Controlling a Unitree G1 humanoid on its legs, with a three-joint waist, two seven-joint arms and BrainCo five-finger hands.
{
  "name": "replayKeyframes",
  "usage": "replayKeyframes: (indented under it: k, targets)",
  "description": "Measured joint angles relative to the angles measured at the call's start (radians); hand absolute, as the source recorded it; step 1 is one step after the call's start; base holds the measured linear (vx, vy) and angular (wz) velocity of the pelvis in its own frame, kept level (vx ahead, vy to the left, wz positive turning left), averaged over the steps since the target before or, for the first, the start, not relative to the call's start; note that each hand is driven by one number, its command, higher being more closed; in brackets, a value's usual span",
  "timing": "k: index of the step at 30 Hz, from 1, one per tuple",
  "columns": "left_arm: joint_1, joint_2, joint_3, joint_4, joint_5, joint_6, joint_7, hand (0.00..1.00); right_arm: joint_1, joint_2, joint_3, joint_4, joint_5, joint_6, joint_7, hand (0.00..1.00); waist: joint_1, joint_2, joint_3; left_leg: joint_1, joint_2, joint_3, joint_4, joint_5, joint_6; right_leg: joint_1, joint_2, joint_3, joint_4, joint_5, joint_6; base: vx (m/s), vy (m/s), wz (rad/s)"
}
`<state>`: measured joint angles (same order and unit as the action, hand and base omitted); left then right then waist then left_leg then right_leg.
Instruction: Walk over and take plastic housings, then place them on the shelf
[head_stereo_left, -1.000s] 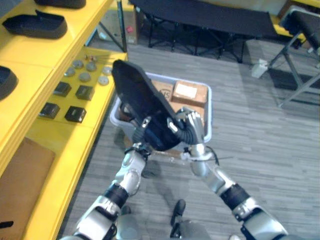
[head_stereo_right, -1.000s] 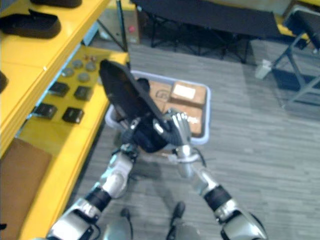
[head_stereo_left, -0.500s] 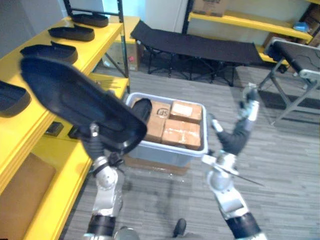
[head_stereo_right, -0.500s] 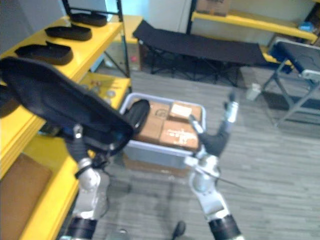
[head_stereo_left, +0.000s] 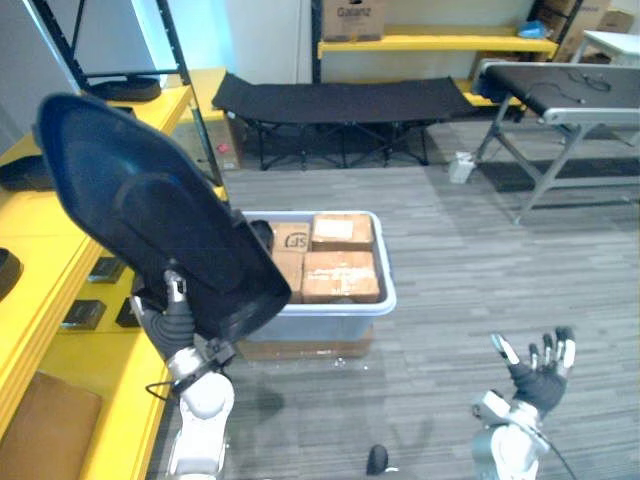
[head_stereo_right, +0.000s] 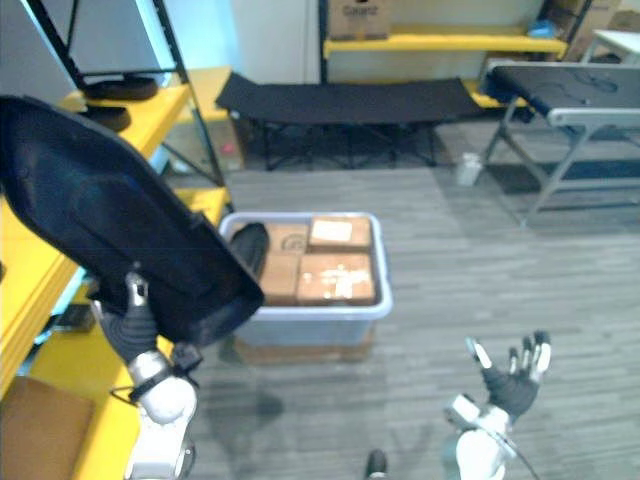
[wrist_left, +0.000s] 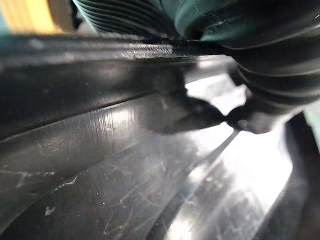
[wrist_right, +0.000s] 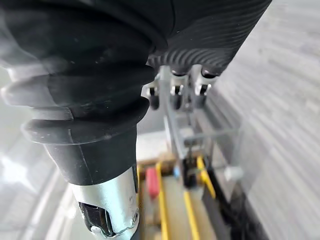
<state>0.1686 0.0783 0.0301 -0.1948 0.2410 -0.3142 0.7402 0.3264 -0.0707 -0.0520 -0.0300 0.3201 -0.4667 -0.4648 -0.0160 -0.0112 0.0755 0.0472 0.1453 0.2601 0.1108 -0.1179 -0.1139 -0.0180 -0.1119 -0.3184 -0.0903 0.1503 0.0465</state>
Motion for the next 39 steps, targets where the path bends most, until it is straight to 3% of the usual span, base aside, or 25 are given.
replayKeyframes:
  k: [2,4,7,9,11,13,15,19,21,25,26,28,30,32,35,37,39]
  targets:
    - [0.003,0.015,0.014,-0.045,0.01,0.013,0.031,1.0,-0.047,-0.001,0.011,0.0,0.119,-0.019,0.075,0.0,0.008,0.003,0.0,-0.018,-0.004,-0.014,-0.004,-0.001,-0.001,0.001,-0.008,-0.02,0.0,-0.003,0.001,-0.03,0.036,0.22]
    - [0.015,0.013,0.037,-0.086,0.017,0.026,0.044,1.0,-0.091,-0.002,0.026,0.002,0.164,-0.025,0.113,0.0,0.011,0.008,-0.002,-0.032,-0.009,-0.043,-0.004,0.003,0.003,0.003,-0.012,-0.046,0.0,-0.007,0.003,0.0,0.05,0.42]
    - [0.039,-0.001,0.09,-0.147,0.056,0.049,0.067,1.0,-0.17,-0.01,0.11,0.026,0.215,-0.029,0.188,0.0,0.051,0.019,0.001,-0.054,-0.026,-0.126,-0.006,0.025,0.002,0.026,-0.033,-0.13,0.001,-0.008,0.012,0.05,0.082,0.85]
    - [0.078,-0.034,0.176,-0.182,0.077,0.065,0.074,1.0,-0.245,-0.019,0.22,0.097,0.225,-0.009,0.249,0.0,0.105,0.023,0.001,-0.07,-0.045,-0.207,-0.003,0.033,0.006,0.063,-0.043,-0.208,0.009,-0.013,0.023,0.08,0.05,0.89]
    - [0.107,-0.057,0.259,-0.199,0.079,0.063,0.076,1.0,-0.291,-0.019,0.284,0.138,0.222,0.018,0.275,0.0,0.144,0.024,0.001,-0.085,-0.06,-0.257,0.002,0.036,0.01,0.085,-0.051,-0.264,0.009,-0.013,0.025,0.05,0.047,0.91]
    - [0.14,-0.067,0.367,-0.2,0.069,0.052,0.086,1.0,-0.328,-0.016,0.34,0.18,0.193,0.049,0.297,0.0,0.205,0.016,0.004,-0.088,-0.079,-0.32,0.0,0.04,0.016,0.123,-0.063,-0.329,0.009,-0.014,0.029,0.06,0.107,1.07]
    - [0.177,-0.072,0.466,-0.201,0.031,0.022,0.096,1.0,-0.356,-0.008,0.384,0.189,0.153,0.053,0.314,0.0,0.254,-0.015,-0.007,-0.105,-0.108,-0.391,0.001,0.046,0.026,0.16,-0.084,-0.396,0.009,-0.03,0.057,0.07,0.1,1.09]
    - [0.221,-0.119,0.542,-0.228,-0.006,-0.009,0.103,1.0,-0.459,0.002,0.395,0.206,0.064,0.053,0.287,0.0,0.311,-0.043,-0.009,-0.1,-0.129,-0.427,0.004,0.046,0.031,0.192,-0.099,-0.424,0.01,-0.034,0.061,0.03,0.079,0.39]
    - [0.244,-0.134,0.564,-0.239,-0.004,-0.01,0.103,1.0,-0.518,0.005,0.421,0.209,0.054,0.061,0.284,0.0,0.313,-0.053,-0.011,-0.094,-0.131,-0.413,0.007,0.042,0.033,0.191,-0.103,-0.419,0.013,-0.054,0.059,0.01,0.049,-0.17]
    - [0.257,-0.136,0.571,-0.238,0.011,-0.006,0.104,1.0,-0.543,0.002,0.438,0.21,0.027,0.108,0.293,0.0,0.305,-0.041,0.0,-0.086,-0.116,-0.377,0.075,-0.021,0.051,0.201,-0.105,-0.392,0.071,-0.109,0.07,-0.03,0.025,-0.24]
    - [0.249,-0.134,0.575,-0.238,0.011,-0.006,0.101,1.0,-0.539,-0.008,0.434,0.2,0.019,0.129,0.293,0.0,0.289,-0.043,0.001,-0.093,-0.109,-0.354,0.089,-0.035,0.075,0.213,-0.106,-0.41,0.07,-0.112,0.072,-0.04,-0.002,0.51]
    - [0.203,-0.124,0.564,-0.238,0.011,-0.006,0.078,1.0,-0.508,-0.035,0.409,0.156,0.018,0.144,0.292,0.0,0.252,-0.045,0.001,-0.148,-0.075,-0.267,0.131,-0.033,0.087,0.23,-0.112,-0.482,0.065,-0.112,0.076,-0.03,0.003,0.95]
    - [0.16,-0.123,0.535,-0.239,0.008,-0.002,0.048,1.0,-0.465,-0.065,0.379,0.143,0.017,0.155,0.291,0.0,0.252,-0.039,0.009,-0.169,-0.077,-0.241,0.129,0.006,0.047,0.235,-0.13,-0.524,0.094,-0.114,0.083,0.02,0.084,0.77]
    - [0.153,-0.122,0.533,-0.239,0.0,0.023,0.018,1.0,-0.454,-0.062,0.376,0.143,0.003,0.161,0.293,0.0,0.25,-0.045,0.02,-0.167,-0.1,-0.255,0.106,0.02,0.057,0.227,-0.16,-0.519,0.138,-0.139,0.07,0.04,0.165,0.38]
    - [0.138,-0.08,0.466,-0.234,-0.007,0.043,-0.033,1.0,-0.422,-0.06,0.334,0.138,0.024,0.161,0.333,0.0,0.233,-0.04,0.041,-0.164,-0.132,-0.315,0.103,0.029,0.067,0.202,-0.184,-0.379,0.237,-0.216,-0.036,0.05,0.151,0.67]
    - [0.091,0.008,0.396,-0.201,-0.018,0.03,-0.097,1.0,-0.364,-0.061,0.251,0.135,0.055,0.16,0.365,0.0,0.201,-0.045,0.055,-0.155,-0.153,-0.403,0.071,0.065,0.064,0.183,-0.188,-0.195,0.336,-0.222,-0.044,0.05,0.047,1.26]
    - [0.064,0.063,0.358,-0.182,-0.069,0.014,-0.146,1.0,-0.338,-0.062,0.2,0.129,0.06,0.156,0.394,0.0,0.18,-0.051,0.066,-0.157,-0.161,-0.446,0.059,0.083,0.058,0.177,-0.18,-0.116,0.385,-0.278,-0.028,0.03,-0.078,0.84]
